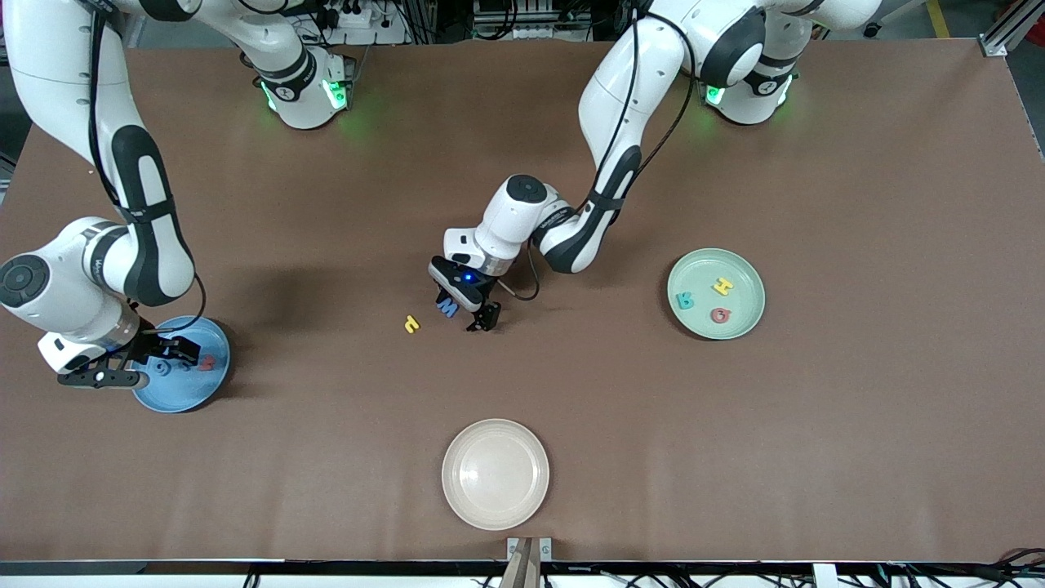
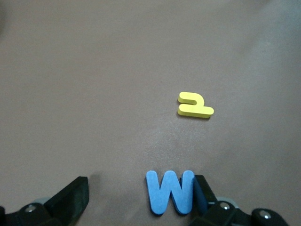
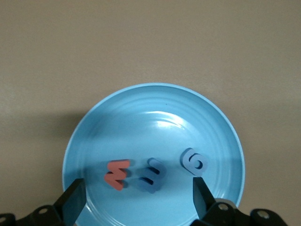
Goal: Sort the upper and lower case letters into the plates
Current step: 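Release the g on the blue plate while the left gripper grasps the W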
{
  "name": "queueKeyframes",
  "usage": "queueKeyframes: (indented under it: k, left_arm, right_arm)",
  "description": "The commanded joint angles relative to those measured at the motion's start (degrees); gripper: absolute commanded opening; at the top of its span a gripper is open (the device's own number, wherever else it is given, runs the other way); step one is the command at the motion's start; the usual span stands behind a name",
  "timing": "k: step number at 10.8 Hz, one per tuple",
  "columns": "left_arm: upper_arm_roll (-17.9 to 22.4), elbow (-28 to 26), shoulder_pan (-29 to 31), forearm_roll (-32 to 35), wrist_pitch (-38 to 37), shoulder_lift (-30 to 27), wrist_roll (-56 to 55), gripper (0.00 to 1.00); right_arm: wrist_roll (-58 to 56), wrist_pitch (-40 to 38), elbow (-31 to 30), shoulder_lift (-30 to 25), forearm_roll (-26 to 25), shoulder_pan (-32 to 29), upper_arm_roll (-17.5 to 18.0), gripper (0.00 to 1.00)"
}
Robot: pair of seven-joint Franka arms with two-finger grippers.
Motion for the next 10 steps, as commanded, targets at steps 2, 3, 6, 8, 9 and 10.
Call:
queueKeyframes:
  k: [2, 3, 6, 8, 9, 10]
  left_arm:
    - [1.5, 1.6, -1.5, 3.9, 0.0, 1.2, 0.0, 1.0]
    - [1.4, 1.5, -1.6, 3.8, -0.1, 1.1, -0.3, 1.0]
    - [1.4, 1.4, -2.1, 3.5, -0.4, 1.0, -0.8, 1.0]
    - [1.4, 1.4, -2.3, 3.5, -0.5, 1.0, -2.7, 0.76]
    - [1.3, 1.4, -2.3, 3.5, -0.5, 1.0, -3.1, 0.7]
    - [1.3, 1.4, -2.4, 3.6, -0.5, 1.0, -3.9, 0.64]
  right_arm:
    - [1.3, -0.8, 1.5, 0.9, -0.3, 0.2, -0.1, 1.0]
    - [1.3, -0.8, 1.5, 0.9, -0.3, 0.2, -0.1, 1.0]
    - [1.3, -0.8, 1.5, 0.9, -0.3, 0.2, -0.1, 1.0]
    - [1.3, -0.7, 1.5, 0.9, -0.3, 0.2, -0.1, 1.0]
    - [1.3, -0.7, 1.5, 1.1, -0.3, 0.2, -0.1, 1.0]
    - [1.3, -0.7, 1.6, 1.3, -0.3, 0.2, -0.1, 1.0]
